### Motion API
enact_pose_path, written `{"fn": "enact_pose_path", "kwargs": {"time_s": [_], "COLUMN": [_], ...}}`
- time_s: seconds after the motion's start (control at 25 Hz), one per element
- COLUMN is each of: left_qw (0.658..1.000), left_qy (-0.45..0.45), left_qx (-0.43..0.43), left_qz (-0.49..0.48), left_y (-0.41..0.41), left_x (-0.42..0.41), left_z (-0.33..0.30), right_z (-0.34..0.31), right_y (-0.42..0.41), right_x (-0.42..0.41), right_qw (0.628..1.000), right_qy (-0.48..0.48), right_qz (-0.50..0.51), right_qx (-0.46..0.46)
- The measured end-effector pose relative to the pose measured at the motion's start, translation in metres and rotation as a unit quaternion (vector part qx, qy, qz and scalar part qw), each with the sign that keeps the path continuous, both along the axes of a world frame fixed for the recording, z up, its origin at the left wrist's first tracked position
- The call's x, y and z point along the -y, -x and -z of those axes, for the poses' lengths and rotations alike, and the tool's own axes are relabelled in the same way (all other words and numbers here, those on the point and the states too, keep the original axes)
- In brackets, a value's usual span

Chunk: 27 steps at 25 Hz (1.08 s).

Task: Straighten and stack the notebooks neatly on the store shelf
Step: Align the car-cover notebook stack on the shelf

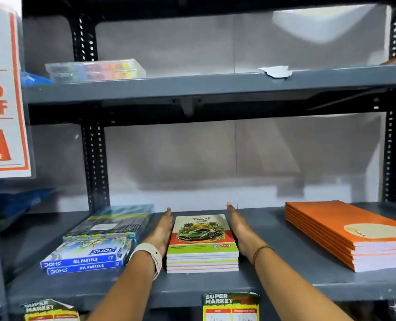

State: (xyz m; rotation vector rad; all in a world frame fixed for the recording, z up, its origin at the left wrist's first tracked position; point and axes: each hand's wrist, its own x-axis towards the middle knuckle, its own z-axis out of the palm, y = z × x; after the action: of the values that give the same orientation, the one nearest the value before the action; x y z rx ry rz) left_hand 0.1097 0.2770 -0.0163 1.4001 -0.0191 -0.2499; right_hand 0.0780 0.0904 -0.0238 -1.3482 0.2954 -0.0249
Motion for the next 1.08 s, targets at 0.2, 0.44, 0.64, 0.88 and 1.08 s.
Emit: {"fn": "enact_pose_path", "kwargs": {"time_s": [0.2,0.44,0.64,0.88,1.08], "left_qw": [0.999,1.000,0.995,0.995,0.996], "left_qy": [0.020,-0.001,0.078,0.070,0.066], "left_qx": [-0.015,-0.018,-0.057,-0.056,-0.036], "left_qz": [0.029,-0.011,0.030,0.045,0.038], "left_y": [-0.001,-0.019,-0.012,0.012,0.043], "left_x": [0.004,0.001,-0.001,-0.011,-0.011], "left_z": [-0.002,0.004,0.002,0.002,0.002], "right_z": [0.000,-0.007,-0.001,0.008,0.010], "right_y": [-0.013,-0.020,-0.022,-0.004,0.023], "right_x": [-0.001,-0.006,-0.004,0.007,-0.001], "right_qw": [0.999,0.997,0.998,0.997,0.999], "right_qy": [0.020,0.048,0.007,-0.041,-0.031], "right_qz": [0.014,0.036,0.033,0.049,-0.008], "right_qx": [-0.036,-0.055,-0.043,0.050,0.003]}}
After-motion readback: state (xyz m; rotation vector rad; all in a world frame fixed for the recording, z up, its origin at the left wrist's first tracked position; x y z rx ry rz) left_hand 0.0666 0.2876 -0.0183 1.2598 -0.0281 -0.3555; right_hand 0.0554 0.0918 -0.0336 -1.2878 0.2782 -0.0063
